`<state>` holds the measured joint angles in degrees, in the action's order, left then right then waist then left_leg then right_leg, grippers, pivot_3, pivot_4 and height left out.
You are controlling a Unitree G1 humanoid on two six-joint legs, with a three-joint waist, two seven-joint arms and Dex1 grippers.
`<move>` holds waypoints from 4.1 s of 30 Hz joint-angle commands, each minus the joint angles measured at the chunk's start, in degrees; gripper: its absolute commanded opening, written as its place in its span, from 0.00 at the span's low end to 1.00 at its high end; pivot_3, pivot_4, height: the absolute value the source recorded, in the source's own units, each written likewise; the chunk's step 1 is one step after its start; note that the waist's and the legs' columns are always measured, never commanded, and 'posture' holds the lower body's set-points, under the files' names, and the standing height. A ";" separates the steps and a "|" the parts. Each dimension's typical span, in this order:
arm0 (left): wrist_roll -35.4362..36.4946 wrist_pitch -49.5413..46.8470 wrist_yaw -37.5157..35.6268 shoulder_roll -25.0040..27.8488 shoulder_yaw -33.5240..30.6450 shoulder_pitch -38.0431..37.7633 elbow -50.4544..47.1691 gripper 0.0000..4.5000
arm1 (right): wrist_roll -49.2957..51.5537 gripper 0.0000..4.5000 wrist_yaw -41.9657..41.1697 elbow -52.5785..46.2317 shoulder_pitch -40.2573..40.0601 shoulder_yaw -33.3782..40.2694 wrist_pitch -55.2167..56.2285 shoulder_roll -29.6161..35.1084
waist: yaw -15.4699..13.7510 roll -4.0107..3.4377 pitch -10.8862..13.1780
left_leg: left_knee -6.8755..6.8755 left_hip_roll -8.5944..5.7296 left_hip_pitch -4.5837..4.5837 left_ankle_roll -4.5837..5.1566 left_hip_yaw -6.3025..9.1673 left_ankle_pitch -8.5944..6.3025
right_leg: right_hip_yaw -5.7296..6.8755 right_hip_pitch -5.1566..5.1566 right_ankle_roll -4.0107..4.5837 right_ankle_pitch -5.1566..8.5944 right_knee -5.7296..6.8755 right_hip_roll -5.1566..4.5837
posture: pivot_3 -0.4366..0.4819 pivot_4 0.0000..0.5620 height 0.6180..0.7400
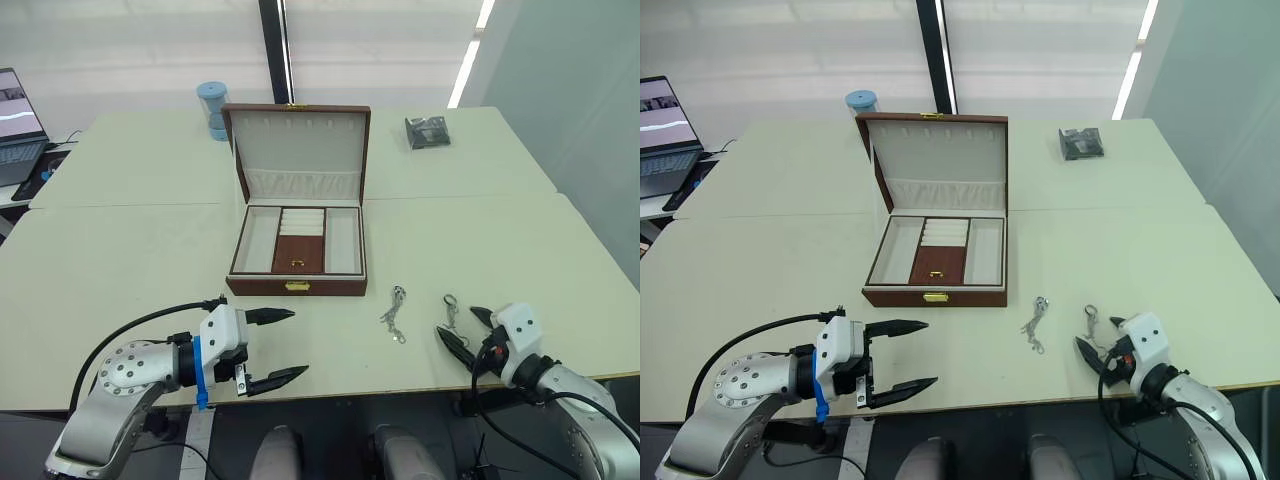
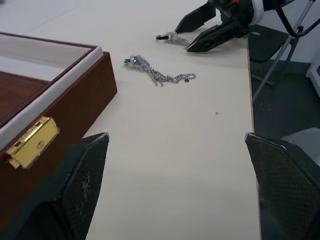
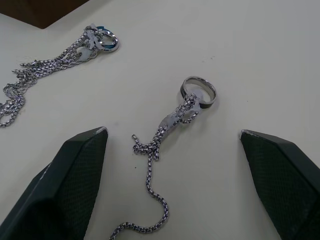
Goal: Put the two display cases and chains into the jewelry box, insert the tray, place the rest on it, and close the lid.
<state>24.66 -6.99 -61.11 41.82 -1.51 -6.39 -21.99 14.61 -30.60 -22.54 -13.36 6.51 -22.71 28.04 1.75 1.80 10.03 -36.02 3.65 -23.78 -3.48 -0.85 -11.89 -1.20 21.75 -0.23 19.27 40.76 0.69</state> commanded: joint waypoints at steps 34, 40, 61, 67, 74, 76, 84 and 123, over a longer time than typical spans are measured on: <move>1.37 -0.47 1.90 -3.26 -0.20 1.49 -1.27 1.00 | 7.32 0.00 2.16 -3.50 3.81 3.42 -4.75 -3.26 | -0.04 0.27 -0.29 | 0.02 0.02 0.33 0.01 0.22 -0.01 | 0.00 -0.37 -0.16 0.10 -0.08 -0.02 | 0.48 0.27 1.00; 1.61 -1.16 2.98 -3.71 -0.87 0.59 -1.76 1.00 | 13.91 0.00 1.03 -7.64 7.42 4.37 -7.14 -3.43 | -0.02 0.23 -0.26 | 0.02 0.02 0.33 0.01 0.23 -0.01 | 0.00 -0.36 -0.16 0.10 -0.07 -0.02 | 0.48 0.27 1.00; 1.78 -3.42 18.48 -9.88 -6.64 -9.43 -9.52 1.00 | 16.95 0.00 -3.83 3.70 38.68 -11.04 -14.65 -6.74 | 0.15 0.20 -0.23 | 0.04 0.04 0.31 0.01 0.29 -0.01 | -0.05 -0.31 0.07 -0.04 -0.10 -0.02 | 0.48 0.27 1.00; -0.09 -2.75 24.20 -13.55 -6.85 -13.92 -13.03 1.00 | 11.69 0.00 -5.89 14.99 50.10 -16.40 -11.32 -11.14 | 0.08 0.19 -0.22 | 0.05 0.05 0.30 0.01 0.33 -0.01 | -0.03 -0.29 0.09 -0.04 -0.10 -0.02 | 0.48 0.27 1.00; -2.14 1.00 28.86 -18.53 -7.97 -18.43 -13.47 1.00 | 4.56 0.00 -7.48 29.08 60.99 -21.15 -4.78 -17.88 | 0.10 0.18 -0.21 | 0.06 0.06 0.29 0.01 0.33 -0.01 | -0.02 -0.27 0.10 -0.05 -0.10 -0.06 | 0.48 0.27 1.00; -2.98 2.57 30.15 -20.08 -8.28 -19.52 -13.15 1.00 | 3.10 0.00 -7.10 33.53 63.86 -21.43 -3.15 -20.62 | 0.10 0.18 -0.21 | 0.06 0.06 0.29 0.01 0.31 -0.01 | -0.02 -0.26 0.10 -0.05 -0.10 -0.06 | 0.48 0.27 1.00; -3.66 6.42 33.30 -23.81 -10.96 -21.98 -12.17 1.00 | -1.61 0.00 -7.04 47.60 71.76 -20.96 3.11 -28.62 | 0.08 0.17 -0.21 | 0.06 0.11 0.02 0.01 0.33 -0.01 | 0.00 0.00 0.12 -0.06 -0.07 -0.07 | 0.48 0.27 1.00; -2.86 3.32 35.85 -23.83 -10.34 -20.21 -14.48 1.00 | -7.31 0.62 -4.75 64.42 73.70 -17.52 9.15 -37.79 | 0.10 0.16 -0.20 | 0.08 0.13 -0.09 0.01 0.30 -0.01 | 0.02 0.13 0.12 -0.07 -0.04 -0.28 | 0.48 0.27 1.00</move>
<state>21.36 -3.66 -25.52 17.69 -11.85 -26.68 -33.92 6.46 -34.99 44.22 60.06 -12.33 -13.99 -8.29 1.85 1.96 9.84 -35.94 3.78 -23.86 -3.47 -0.54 -11.90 -1.19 21.88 -0.11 19.20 40.73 0.40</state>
